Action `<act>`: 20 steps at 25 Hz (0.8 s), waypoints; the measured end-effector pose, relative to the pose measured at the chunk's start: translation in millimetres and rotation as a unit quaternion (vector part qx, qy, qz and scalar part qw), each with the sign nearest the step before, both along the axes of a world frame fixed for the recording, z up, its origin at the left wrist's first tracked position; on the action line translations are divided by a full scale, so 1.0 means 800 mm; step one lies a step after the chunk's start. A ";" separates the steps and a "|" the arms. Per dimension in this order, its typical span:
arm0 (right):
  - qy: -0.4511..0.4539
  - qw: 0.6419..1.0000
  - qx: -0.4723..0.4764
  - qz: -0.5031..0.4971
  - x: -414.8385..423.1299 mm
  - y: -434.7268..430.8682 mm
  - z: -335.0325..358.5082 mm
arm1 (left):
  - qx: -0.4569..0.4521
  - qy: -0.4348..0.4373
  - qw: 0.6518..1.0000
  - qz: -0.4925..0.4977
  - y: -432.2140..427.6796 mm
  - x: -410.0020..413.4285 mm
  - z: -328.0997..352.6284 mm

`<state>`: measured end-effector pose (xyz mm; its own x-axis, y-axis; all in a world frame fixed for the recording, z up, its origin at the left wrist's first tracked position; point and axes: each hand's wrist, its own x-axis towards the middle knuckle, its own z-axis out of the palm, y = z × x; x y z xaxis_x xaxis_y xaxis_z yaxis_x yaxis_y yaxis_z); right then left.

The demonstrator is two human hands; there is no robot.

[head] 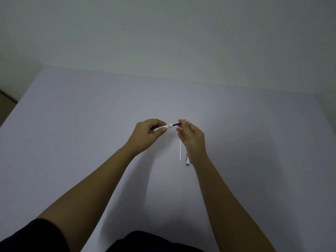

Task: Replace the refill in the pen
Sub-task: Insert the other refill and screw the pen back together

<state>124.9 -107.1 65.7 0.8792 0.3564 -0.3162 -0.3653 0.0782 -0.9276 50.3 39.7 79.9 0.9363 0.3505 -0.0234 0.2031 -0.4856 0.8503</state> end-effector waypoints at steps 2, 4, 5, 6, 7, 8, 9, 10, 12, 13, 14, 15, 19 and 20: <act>-0.012 1.000 -0.005 -0.016 0.004 -0.002 0.000 | -0.004 -0.003 1.000 0.004 0.000 -0.001 0.000; -0.024 1.000 -0.012 0.001 0.005 -0.001 0.000 | -0.007 -0.006 1.000 0.004 0.000 -0.002 0.000; -0.026 1.000 -0.014 0.010 0.005 -0.001 0.000 | -0.008 -0.008 1.000 0.005 0.000 -0.001 0.001; -0.026 0.999 -0.014 0.020 0.005 -0.001 -0.001 | -0.010 -0.008 1.000 0.008 0.000 -0.001 0.001; -0.025 0.999 -0.015 0.030 0.007 -0.002 -0.002 | -0.015 -0.007 1.000 0.010 0.000 -0.001 0.001; -0.022 0.999 -0.019 0.040 0.009 -0.005 -0.004 | -0.022 -0.006 1.000 0.014 0.000 0.000 0.001; -0.021 0.998 -0.027 0.046 0.012 -0.009 -0.009 | -0.032 -0.006 0.999 0.017 0.000 0.000 0.002; -0.020 0.998 -0.041 0.039 0.016 -0.014 -0.014 | -0.042 -0.008 0.999 0.020 0.000 0.000 0.002; -0.034 0.992 -0.124 -0.014 0.026 -0.030 -0.031 | -0.055 -0.014 0.998 0.021 0.000 0.000 0.003; -0.050 0.978 -0.199 -0.043 0.030 -0.040 -0.041 | -0.057 -0.017 0.998 0.021 -0.001 0.000 0.004; -0.066 0.954 -0.286 -0.057 0.033 -0.051 -0.052 | -0.059 -0.018 0.998 0.021 -0.001 0.000 0.004; -0.076 0.928 -0.360 -0.054 0.033 -0.063 -0.061 | -0.059 -0.018 0.998 0.022 -0.001 0.001 0.004; -0.080 0.881 -0.466 0.027 0.017 -0.091 -0.089 | -0.059 -0.012 0.998 0.026 0.000 0.000 0.002; -0.080 0.875 -0.477 0.039 0.013 -0.092 -0.093 | -0.059 -0.010 0.998 0.027 0.000 0.000 0.002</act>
<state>135.6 -180.7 -8.6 0.9243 0.0578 -0.3773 -0.1952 -0.7778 -0.5974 50.6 39.9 81.1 0.9170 0.3961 -0.0479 0.2076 -0.3713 0.9050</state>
